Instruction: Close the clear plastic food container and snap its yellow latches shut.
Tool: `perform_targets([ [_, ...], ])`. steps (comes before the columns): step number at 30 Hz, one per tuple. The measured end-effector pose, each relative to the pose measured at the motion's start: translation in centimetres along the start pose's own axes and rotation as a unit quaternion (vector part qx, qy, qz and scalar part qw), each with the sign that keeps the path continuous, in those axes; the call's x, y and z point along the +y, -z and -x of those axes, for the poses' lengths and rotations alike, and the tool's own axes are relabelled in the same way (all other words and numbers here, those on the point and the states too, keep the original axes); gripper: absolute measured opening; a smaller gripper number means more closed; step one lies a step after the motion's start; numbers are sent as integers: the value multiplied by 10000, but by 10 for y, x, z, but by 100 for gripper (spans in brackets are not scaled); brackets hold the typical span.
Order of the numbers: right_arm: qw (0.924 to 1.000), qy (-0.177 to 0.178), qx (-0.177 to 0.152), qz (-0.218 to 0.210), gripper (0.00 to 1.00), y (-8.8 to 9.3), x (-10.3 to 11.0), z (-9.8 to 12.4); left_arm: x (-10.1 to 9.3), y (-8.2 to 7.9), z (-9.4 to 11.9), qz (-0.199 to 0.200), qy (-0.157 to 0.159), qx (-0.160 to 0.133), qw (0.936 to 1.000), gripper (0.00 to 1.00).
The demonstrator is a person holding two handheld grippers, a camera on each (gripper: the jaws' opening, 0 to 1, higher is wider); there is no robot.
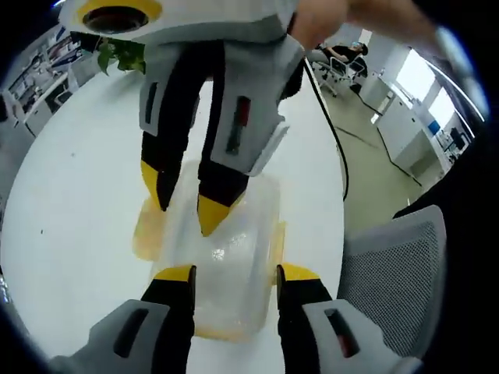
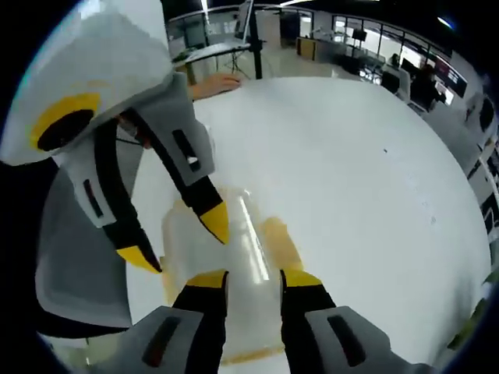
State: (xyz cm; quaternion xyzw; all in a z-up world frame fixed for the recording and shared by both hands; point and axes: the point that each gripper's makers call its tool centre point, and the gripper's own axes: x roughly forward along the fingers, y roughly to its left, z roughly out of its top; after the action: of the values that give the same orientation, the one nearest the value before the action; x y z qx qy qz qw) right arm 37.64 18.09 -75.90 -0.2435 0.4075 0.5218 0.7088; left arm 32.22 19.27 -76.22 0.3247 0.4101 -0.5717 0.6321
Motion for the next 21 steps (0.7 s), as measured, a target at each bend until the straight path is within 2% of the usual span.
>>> perform_targets([
  [4,10000,-37,-23,-56,27,1,-1,-1,0,1,-1,-258,-122,114,9995,41],
  [8,9998,-94,-43,-151,30,0,-3,-2,-1,1,-3,-305,-197,166,9992,42],
  [12,9998,-157,30,-142,32,2,-2,-3,-3,2,-2,-369,-225,211,9988,43],
  [15,9996,-230,76,-122,33,1,-1,-4,-5,4,-4,-558,-293,266,9977,45],
  [21,9992,-332,199,-108,33,2,-1,-5,-7,4,-5,-618,-391,344,9967,49],
])
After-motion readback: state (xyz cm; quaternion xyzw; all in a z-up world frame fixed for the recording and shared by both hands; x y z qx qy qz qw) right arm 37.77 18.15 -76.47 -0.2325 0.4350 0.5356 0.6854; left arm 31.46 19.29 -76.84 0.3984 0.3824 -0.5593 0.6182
